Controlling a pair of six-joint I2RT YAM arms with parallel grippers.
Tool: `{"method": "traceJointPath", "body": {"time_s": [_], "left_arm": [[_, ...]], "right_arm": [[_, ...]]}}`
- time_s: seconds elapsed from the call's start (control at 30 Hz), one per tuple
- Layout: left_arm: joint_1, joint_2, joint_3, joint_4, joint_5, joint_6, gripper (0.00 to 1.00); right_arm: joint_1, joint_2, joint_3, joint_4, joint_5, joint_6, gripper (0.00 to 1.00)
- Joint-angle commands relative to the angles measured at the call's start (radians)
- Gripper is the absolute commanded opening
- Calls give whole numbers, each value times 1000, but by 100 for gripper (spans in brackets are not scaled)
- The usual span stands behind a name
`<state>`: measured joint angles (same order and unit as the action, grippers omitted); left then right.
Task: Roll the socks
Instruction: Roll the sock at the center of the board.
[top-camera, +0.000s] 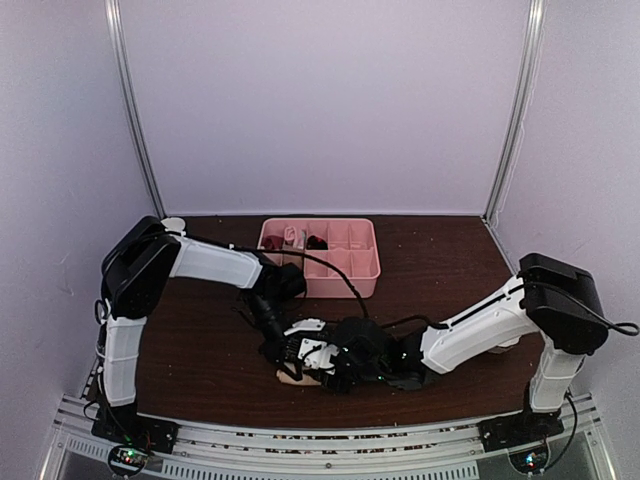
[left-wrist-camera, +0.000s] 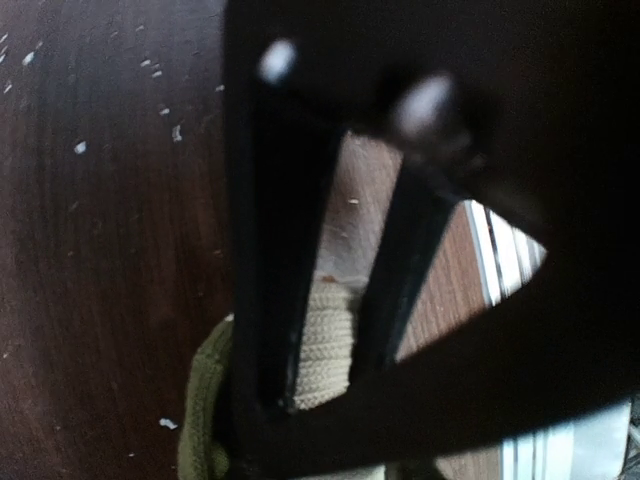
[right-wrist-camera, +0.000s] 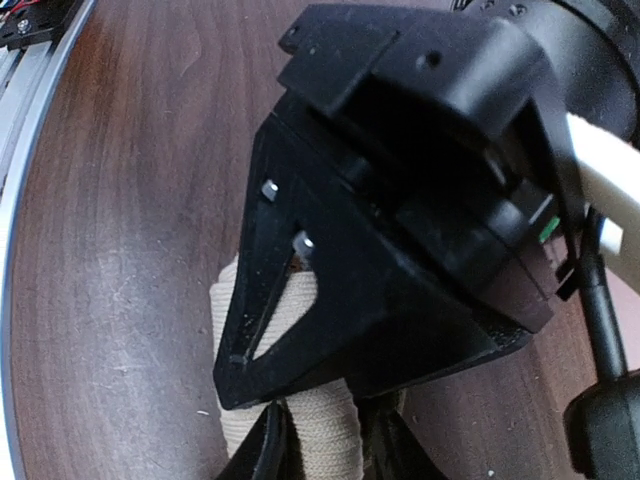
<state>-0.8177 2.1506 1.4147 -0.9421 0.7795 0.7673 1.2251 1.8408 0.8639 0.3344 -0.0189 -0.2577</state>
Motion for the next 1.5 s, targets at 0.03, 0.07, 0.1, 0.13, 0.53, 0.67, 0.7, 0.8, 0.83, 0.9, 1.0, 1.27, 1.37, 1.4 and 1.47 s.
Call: {"method": "traceJointPath", "body": {"time_s": [0.03,0.07,0.1,0.13,0.53,0.67,0.7,0.8,0.83,0.9,1.0,1.27,1.37,1.4,1.47], "left_arm": [[-11,-27,-78,100,-76,-19,49],[-11,-45,-98,134,-80,-23,65],[-11,-66,-116,159,-84,-27,92],[-11,-88,-137,184,-92,-31,97],[-8,-404,-335,477,-291,-110,98],[-5,-480,-365,513,-331,-117,98],[-5,-488,-354,493,-331,-110,98],[-3,-517,-344,448,-330,-83,98],[-3,-529,-343,436,-331,-74,98],[-4,-542,-336,395,-330,-65,98],[-4,-558,-351,352,-287,-40,98],[-34,-507,-382,370,-306,46,77],[-58,-465,-380,408,-370,80,77],[-68,-453,-380,428,-402,96,77],[-88,-440,-395,490,-472,115,75]], "right_arm": [[-13,75,-12,14,-82,83,24],[-20,87,-20,27,-97,107,21],[-29,97,-26,37,-110,132,18],[-41,107,-30,43,-135,159,13],[-183,214,-16,-88,-323,435,0],[-193,205,-66,-78,-341,483,0],[-197,204,-71,-84,-342,496,0],[-218,218,-62,-134,-351,543,0],[-222,222,-54,-159,-352,559,0],[-233,222,-45,-184,-349,582,0],[-252,240,-26,-210,-359,611,0],[-307,334,44,-297,-433,635,0],[-320,353,40,-288,-477,650,0],[-324,359,37,-285,-487,652,0],[-325,364,25,-273,-500,653,0]]}}
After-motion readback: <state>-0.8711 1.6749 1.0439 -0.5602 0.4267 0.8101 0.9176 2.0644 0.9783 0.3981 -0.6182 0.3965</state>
